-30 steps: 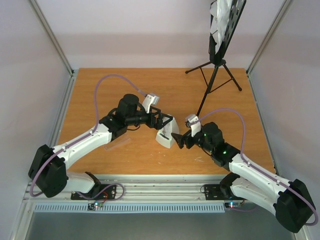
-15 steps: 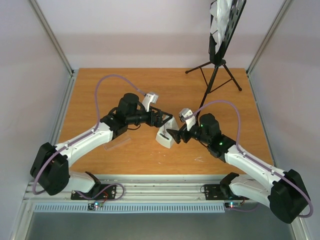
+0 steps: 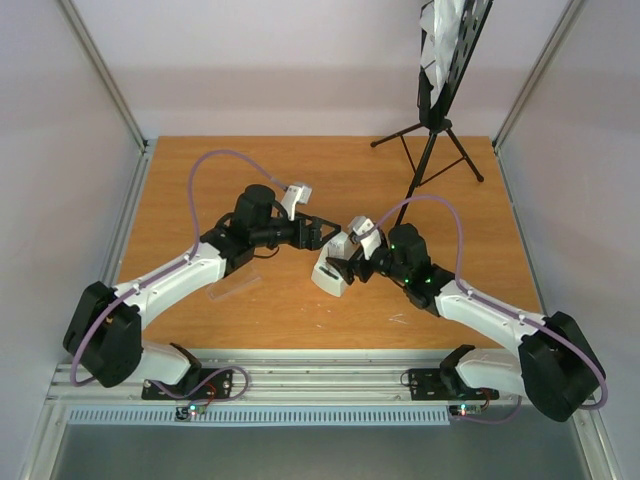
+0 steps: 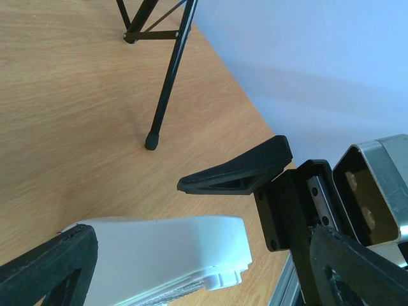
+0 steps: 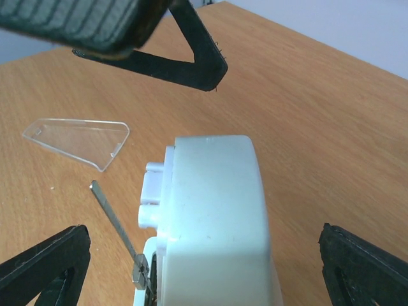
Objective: Pack up the instrument practice props
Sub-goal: Hook the pendulum onto the metronome.
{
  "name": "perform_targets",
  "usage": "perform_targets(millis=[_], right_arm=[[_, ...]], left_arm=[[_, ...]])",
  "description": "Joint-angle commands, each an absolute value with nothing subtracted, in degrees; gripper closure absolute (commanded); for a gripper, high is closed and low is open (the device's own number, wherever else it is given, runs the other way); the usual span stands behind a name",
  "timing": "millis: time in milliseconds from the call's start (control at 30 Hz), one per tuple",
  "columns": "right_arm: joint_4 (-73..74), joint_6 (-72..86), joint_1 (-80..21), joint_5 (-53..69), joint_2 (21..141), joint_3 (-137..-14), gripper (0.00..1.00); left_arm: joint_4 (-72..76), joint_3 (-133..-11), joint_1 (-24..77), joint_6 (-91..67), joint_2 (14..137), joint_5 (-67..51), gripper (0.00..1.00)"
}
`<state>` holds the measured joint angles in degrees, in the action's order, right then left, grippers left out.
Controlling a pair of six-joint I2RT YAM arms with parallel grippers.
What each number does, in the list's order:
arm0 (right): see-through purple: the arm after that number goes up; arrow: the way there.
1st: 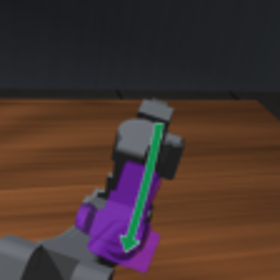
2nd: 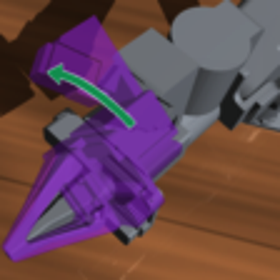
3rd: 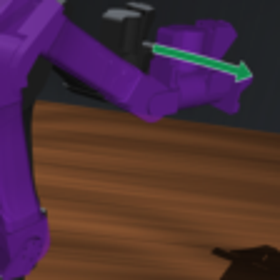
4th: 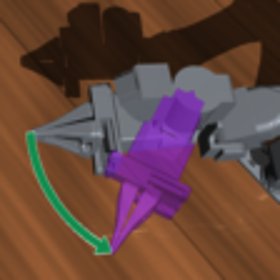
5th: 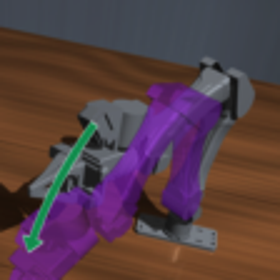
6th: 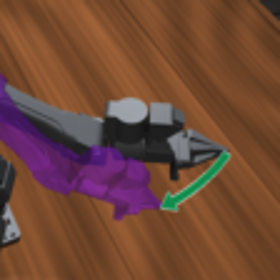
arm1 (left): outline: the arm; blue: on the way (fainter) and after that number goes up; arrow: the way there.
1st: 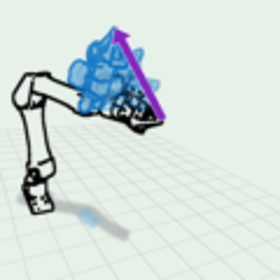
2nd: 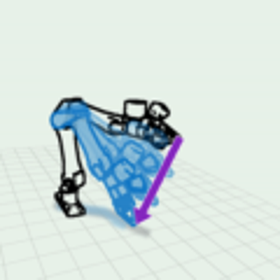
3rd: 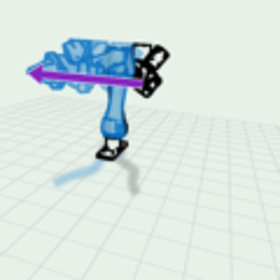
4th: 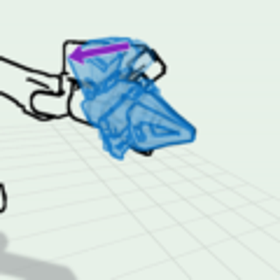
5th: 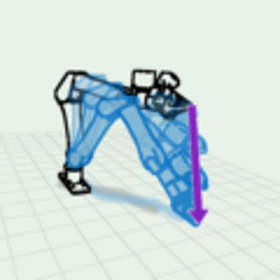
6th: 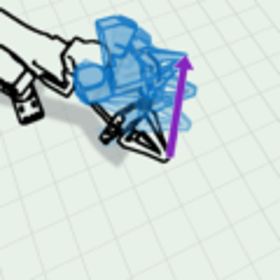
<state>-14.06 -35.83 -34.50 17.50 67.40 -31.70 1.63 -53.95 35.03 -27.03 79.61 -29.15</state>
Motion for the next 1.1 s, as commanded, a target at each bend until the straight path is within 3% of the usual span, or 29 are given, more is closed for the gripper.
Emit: perform_targets(millis=[0, 467, 1067], right_arm=[[-18.7, -37.3, -34.6, 17.8, 69.4, -33.8, 0.01], [-23.9, -36.4, -34.6, 13.5, 72.7, -32.6, 0.01], [-22.2, -35.9, -34.6, 13.5, 68.2, -28.7, 0.03]], left_arm=[[5.4, -53.0, 34.4, -27.3, 79.6, -29.6, 0.08], [5.3, -52.5, 33.8, -26.9, 79.3, -30.0, 0.08], [5.5, -52.3, 33.8, -27.2, 79.1, -30.5, 0.08]])
